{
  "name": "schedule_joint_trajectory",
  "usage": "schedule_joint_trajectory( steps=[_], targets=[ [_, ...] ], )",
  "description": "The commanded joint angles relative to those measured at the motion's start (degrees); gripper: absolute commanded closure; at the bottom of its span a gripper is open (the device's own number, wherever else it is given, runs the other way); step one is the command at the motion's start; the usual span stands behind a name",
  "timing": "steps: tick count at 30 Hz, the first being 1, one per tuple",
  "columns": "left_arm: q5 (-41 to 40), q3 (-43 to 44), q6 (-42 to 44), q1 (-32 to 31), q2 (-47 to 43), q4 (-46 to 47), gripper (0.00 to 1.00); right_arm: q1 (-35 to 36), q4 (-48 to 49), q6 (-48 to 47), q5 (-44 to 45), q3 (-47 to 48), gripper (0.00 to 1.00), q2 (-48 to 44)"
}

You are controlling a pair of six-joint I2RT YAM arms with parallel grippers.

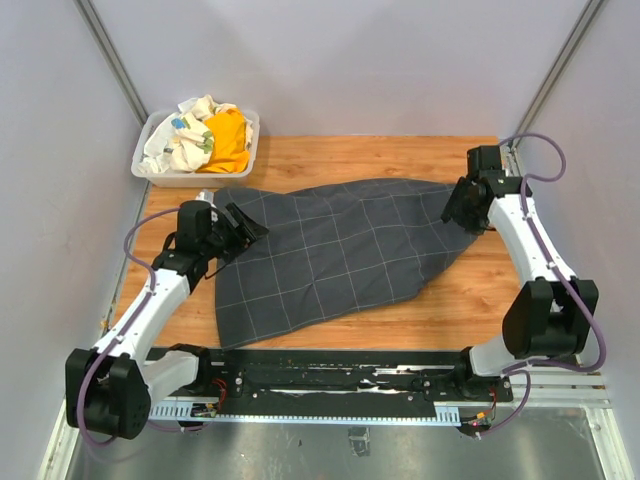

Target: Put the pillow into the pillowcase

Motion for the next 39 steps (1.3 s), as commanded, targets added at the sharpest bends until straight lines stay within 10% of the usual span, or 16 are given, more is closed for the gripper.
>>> schedule_joint_trajectory(
  steps=[1,15,29,32,36,39],
  targets=[
    [2.08,-0.48,0.18,-2.85,-0.87,0.84,0.24,0.09,0.66,0.75,-2.60,-7.51,0.45,-3.81],
    [-3.02,-1.18,-3.30,-25.51,12.74,13.60,0.20,-3.55,7.44,2.30,-8.01,-20.38,0.36,-2.14],
    [-12.23,-3.21,0.06,-21.17,18.91,3.72,0.35,-3.07,16.13,3.86,-15.17,-21.23,0.33,9.24],
    [-10.89,-4.60,2.45,-16.91,16.62,3.46,0.35,-2.48,16.83,3.70,-16.01,-20.78,0.49,9.93],
    [-11.27,-3.60,4.33,-16.08,14.92,2.30,0.33,-2.31,16.13,3.54,-15.45,-19.81,0.98,10.37],
    [-11.02,-3.21,4.02,-16.08,14.65,2.11,0.32,-1.97,12.77,3.20,-13.64,-18.91,0.99,6.57]
  ],
)
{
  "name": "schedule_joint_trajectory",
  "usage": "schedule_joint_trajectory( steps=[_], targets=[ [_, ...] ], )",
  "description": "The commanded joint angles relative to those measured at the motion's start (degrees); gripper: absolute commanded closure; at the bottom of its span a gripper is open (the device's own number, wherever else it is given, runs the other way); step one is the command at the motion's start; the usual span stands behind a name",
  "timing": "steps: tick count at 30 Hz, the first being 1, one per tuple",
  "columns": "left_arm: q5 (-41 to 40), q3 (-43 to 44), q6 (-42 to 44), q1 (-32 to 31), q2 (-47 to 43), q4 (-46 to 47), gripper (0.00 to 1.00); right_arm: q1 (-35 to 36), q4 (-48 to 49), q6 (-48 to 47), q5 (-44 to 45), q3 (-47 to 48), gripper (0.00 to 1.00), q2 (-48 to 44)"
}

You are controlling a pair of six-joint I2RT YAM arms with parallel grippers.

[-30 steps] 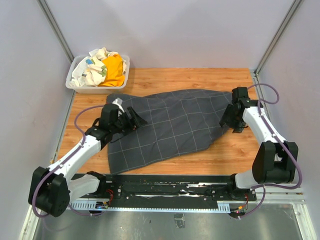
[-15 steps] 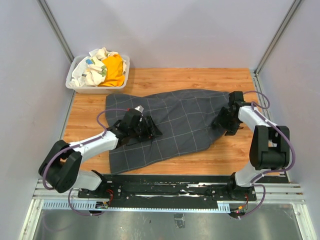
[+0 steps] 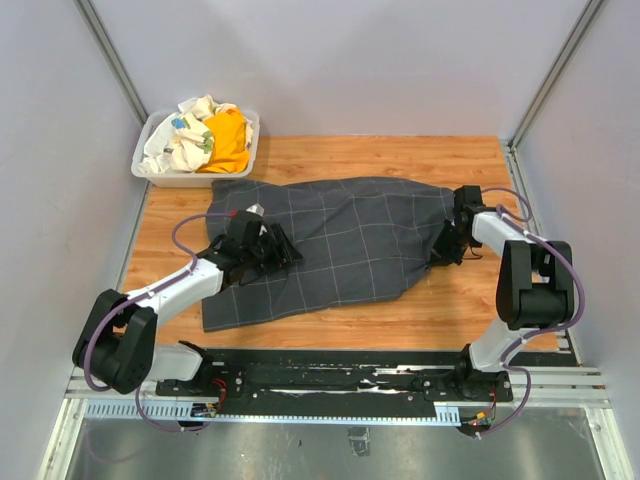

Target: Put the pillow into the pillowcase

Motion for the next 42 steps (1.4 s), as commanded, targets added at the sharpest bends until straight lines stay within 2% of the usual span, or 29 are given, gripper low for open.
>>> schedule_joint_trajectory(
  steps=[1,8,14,15,16,17,19,21,22,31,39,42],
  targets=[
    [-4.52,-1.15,3.29,0.71,-0.02,-6.37,0.32,1.08,-5.28,-0.52,4.08,2.53,0.99,-6.16],
    [-4.38,-1.01,3.90,0.80,-0.14,-6.28,0.31,3.04,-18.72,-3.84,10.84,15.35,0.99,-21.17],
    [-3.22,-0.64,3.67,0.80,1.51,-5.38,0.31,4.38,-24.70,-3.98,9.80,24.08,0.99,-23.86],
    [-3.27,-0.61,3.72,0.80,1.59,-5.36,0.31,4.96,-24.84,-3.87,9.65,24.98,0.98,-24.34],
    [-3.31,-0.59,3.65,0.75,1.68,-5.40,0.31,5.82,-24.51,-4.20,9.82,25.55,0.88,-24.58],
    [-3.39,-0.49,3.64,0.79,1.70,-5.44,0.31,6.34,-23.83,-4.65,9.83,25.48,0.80,-24.70],
    [-3.38,-0.48,3.64,0.84,1.83,-5.40,0.31,6.50,-22.07,-6.08,7.77,24.16,0.77,-24.30],
    [-3.42,-0.27,3.81,0.88,2.04,-5.70,0.31,6.48,-21.07,-6.76,5.46,22.61,0.58,-23.08],
    [-3.53,-0.29,3.81,0.95,2.05,-5.83,0.31,6.47,-22.20,-6.17,5.71,22.50,0.56,-22.26],
    [-3.36,-0.30,4.13,1.32,1.77,-6.32,0.31,4.58,-17.33,-4.47,16.41,13.96,0.53,-22.96],
    [-3.89,0.20,6.71,4.38,1.53,-8.85,0.30,0.02,-12.39,-4.53,18.69,10.64,0.49,-13.17],
    [-3.36,-0.55,8.13,6.50,0.43,-9.68,0.30,-2.06,-9.36,-4.39,18.41,10.49,0.45,-9.11]
  ],
)
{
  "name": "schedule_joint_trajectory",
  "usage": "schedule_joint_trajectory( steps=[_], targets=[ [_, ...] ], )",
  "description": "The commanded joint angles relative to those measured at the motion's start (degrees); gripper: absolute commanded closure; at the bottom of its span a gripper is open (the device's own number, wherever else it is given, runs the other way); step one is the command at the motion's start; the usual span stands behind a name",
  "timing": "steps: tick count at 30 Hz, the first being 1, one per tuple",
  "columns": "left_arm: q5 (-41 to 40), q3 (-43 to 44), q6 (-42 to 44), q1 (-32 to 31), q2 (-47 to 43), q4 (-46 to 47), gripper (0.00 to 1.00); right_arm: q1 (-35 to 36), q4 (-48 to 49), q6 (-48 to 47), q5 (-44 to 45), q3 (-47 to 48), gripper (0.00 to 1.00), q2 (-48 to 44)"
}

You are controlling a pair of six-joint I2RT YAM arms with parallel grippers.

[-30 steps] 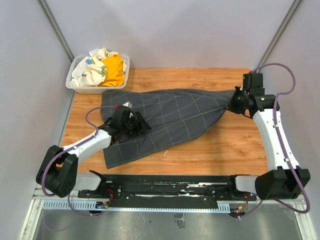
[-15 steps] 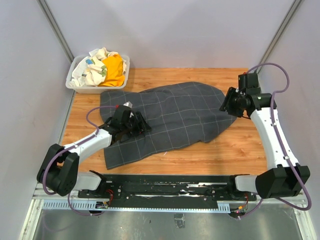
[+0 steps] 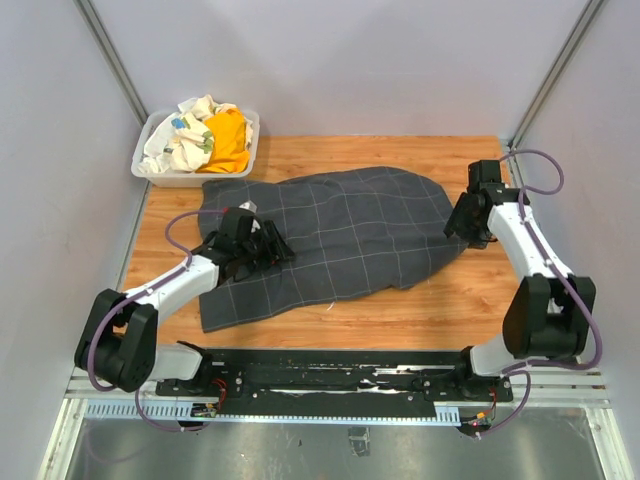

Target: Put the pillow into the pillowcase

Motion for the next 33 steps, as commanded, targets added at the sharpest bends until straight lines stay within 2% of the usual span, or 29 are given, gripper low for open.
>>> schedule_joint_trajectory(
  steps=[1,5,8,14,17,19,20,22,26,33],
  targets=[
    [-3.58,-1.62,4.86,3.76,-0.35,-7.97,0.30,-3.97,5.48,0.42,1.13,-0.48,0.44,5.13],
    [-4.90,-1.63,7.73,5.78,-1.51,-9.64,0.30,-4.82,9.22,0.07,-2.38,0.11,0.42,9.56],
    [-2.36,-2.04,8.03,9.02,-1.80,-9.74,0.30,-4.74,12.11,-0.76,-7.90,-0.84,0.41,10.90],
    [-2.93,-0.40,8.18,9.52,-1.76,-10.99,0.30,-4.75,15.54,-2.68,-12.89,-5.26,0.40,11.86],
    [-3.13,0.35,8.27,9.65,-1.81,-11.63,0.30,-4.73,17.29,-2.35,-19.53,-8.71,0.56,10.19],
    [-3.22,0.78,8.27,9.60,-2.02,-11.99,0.30,-4.69,16.49,-1.79,-21.20,-10.79,0.94,7.00],
    [-3.23,0.83,8.27,9.61,-2.19,-12.09,0.30,-4.61,15.29,-1.73,-21.70,-11.05,0.99,5.01],
    [-3.27,1.01,8.27,9.65,-2.33,-12.26,0.30,-3.64,12.82,-2.06,-21.52,-10.31,0.99,0.10],
    [-3.15,1.58,8.53,9.62,-1.34,-12.20,0.30,-0.02,9.23,-2.47,-22.89,-1.89,0.99,-7.16],
    [-3.06,3.19,8.97,9.62,0.25,-12.37,0.30,7.45,6.84,-3.17,-26.68,16.42,0.99,-5.55]
  ],
)
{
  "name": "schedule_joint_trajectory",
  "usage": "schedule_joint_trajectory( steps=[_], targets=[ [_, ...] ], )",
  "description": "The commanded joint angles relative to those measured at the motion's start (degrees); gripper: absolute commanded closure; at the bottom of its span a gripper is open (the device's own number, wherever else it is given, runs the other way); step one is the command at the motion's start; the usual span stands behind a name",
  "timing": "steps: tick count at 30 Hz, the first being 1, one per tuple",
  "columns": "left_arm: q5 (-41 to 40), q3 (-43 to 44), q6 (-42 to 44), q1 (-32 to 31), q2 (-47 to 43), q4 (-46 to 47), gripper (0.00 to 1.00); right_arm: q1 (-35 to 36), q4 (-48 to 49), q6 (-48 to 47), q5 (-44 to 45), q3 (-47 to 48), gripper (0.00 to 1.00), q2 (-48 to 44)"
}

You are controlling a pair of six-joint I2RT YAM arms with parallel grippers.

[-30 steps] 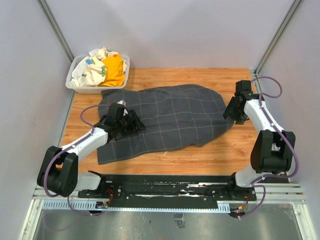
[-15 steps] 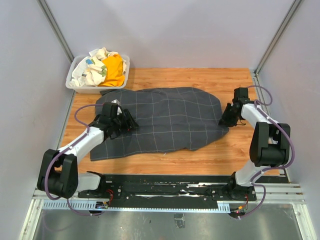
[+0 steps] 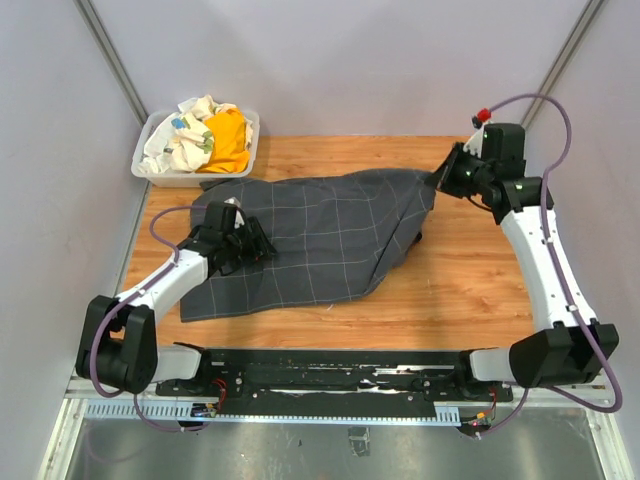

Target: Put the pillow into the pillowcase

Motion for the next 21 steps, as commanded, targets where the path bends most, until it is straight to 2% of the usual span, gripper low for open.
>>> schedule_joint_trajectory(
  steps=[1,10,16,17,18,19,21],
  targets=[
    [-3.31,0.81,2.02,1.05,1.76,-4.22,0.30,4.87,-2.38,-1.35,-3.68,7.87,0.99,2.31],
    [-2.84,0.76,1.59,1.06,1.29,-4.78,0.30,19.99,-2.98,-2.46,-2.60,22.05,0.99,14.38],
    [-2.38,0.32,1.32,1.10,0.92,-4.84,0.30,28.54,-10.91,-5.88,-2.02,34.46,0.99,27.01],
    [-2.20,0.05,1.24,1.07,0.91,-4.73,0.30,28.87,-12.35,-6.13,-1.77,35.30,0.93,28.35],
    [-2.03,-0.13,1.17,1.04,0.89,-4.62,0.30,28.83,-13.94,-6.01,-0.88,35.85,0.76,29.16],
    [-2.05,-0.30,1.15,1.04,0.83,-4.54,0.30,28.72,-14.91,-5.99,0.82,35.60,0.66,29.16],
    [-1.96,-0.82,1.06,1.04,0.74,-4.19,0.30,27.67,-14.12,-5.17,3.83,31.07,0.58,25.99]
  ],
)
